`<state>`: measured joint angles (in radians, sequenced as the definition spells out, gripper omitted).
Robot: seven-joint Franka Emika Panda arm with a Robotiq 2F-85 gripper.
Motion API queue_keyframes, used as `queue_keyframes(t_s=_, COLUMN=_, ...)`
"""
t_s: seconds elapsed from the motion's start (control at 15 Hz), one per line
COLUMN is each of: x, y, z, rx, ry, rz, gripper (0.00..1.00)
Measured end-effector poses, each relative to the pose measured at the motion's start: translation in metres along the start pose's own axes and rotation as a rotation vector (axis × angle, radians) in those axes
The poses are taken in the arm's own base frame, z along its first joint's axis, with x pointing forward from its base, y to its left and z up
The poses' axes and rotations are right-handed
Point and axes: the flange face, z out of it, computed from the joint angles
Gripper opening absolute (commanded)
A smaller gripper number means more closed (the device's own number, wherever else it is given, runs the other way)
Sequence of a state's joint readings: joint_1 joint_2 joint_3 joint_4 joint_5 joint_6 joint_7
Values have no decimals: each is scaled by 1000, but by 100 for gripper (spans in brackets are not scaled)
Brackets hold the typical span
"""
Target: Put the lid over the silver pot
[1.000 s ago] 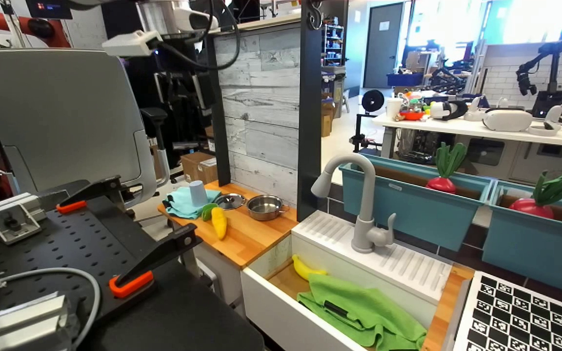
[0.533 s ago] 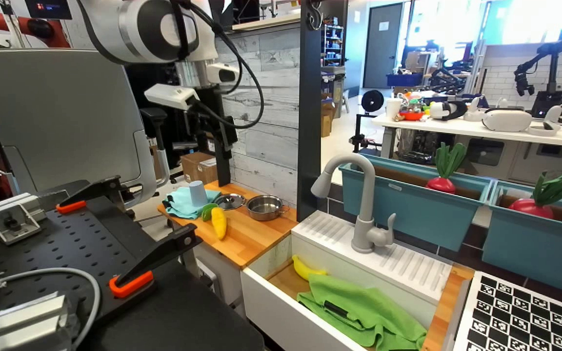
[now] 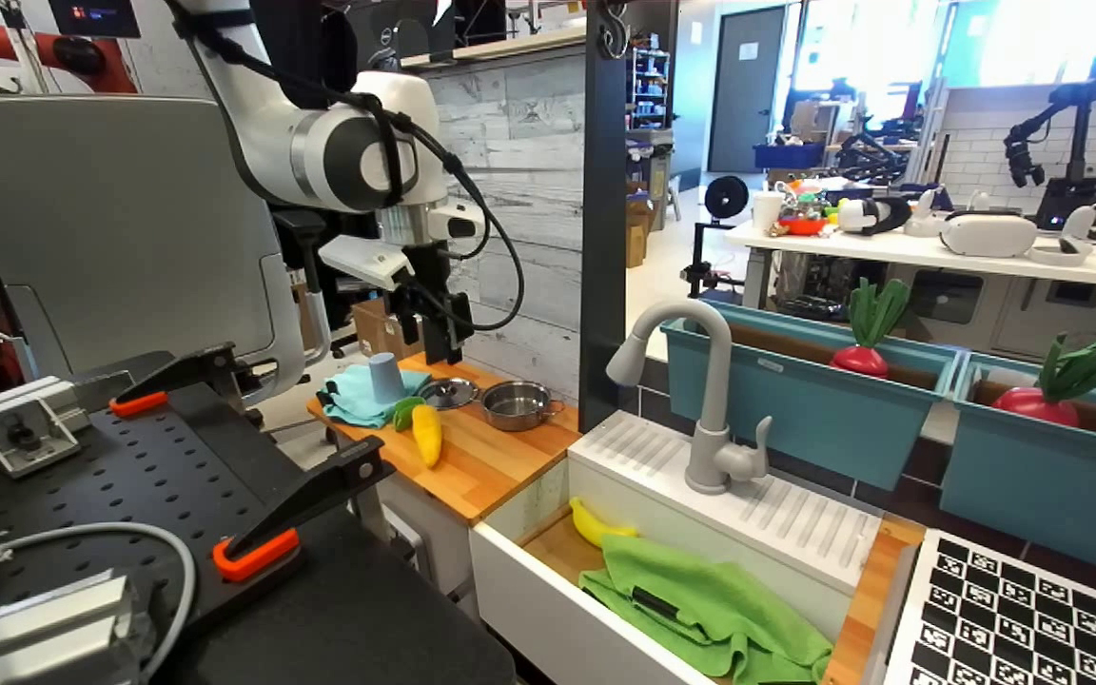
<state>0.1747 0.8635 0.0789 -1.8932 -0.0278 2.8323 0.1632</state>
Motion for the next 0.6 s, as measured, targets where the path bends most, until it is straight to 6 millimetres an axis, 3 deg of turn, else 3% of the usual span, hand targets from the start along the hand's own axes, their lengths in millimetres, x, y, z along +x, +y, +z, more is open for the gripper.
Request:
queue_keyframes(t_s=0.27, x=5, y=-15, z=29, rx=0, ry=-7, rz=-8, gripper=100)
queue_keyframes(t_s=0.6, x=14, y=-22, z=50, rx=3, ry=-3, rz=12, gripper=100)
